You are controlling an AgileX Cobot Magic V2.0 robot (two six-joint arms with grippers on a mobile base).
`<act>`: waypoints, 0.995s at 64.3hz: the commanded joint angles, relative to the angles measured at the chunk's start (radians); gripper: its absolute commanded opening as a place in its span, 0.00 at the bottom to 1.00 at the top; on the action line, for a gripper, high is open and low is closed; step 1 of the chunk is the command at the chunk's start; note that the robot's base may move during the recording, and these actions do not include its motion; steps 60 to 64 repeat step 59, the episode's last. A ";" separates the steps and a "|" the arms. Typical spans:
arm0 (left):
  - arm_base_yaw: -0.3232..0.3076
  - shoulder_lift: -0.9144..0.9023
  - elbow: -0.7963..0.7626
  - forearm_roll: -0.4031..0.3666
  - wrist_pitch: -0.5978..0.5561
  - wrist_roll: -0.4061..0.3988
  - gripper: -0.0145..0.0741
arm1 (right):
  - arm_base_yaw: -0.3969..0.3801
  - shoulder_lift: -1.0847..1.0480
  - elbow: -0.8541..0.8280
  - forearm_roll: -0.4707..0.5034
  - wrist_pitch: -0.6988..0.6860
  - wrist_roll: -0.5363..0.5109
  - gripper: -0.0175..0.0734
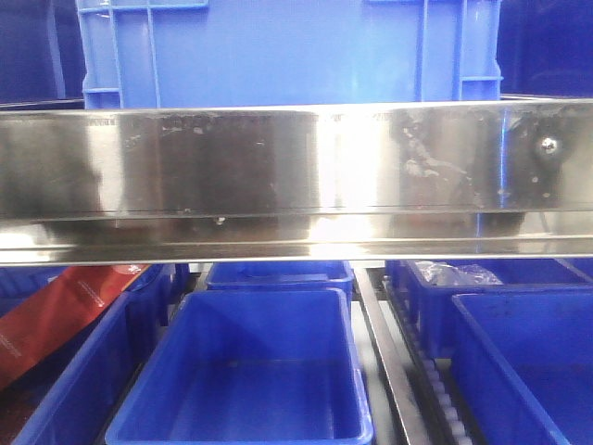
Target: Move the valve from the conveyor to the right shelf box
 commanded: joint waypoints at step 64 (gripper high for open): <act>0.002 -0.023 0.063 0.000 -0.097 -0.004 0.04 | -0.007 -0.003 0.003 -0.006 -0.011 0.001 0.01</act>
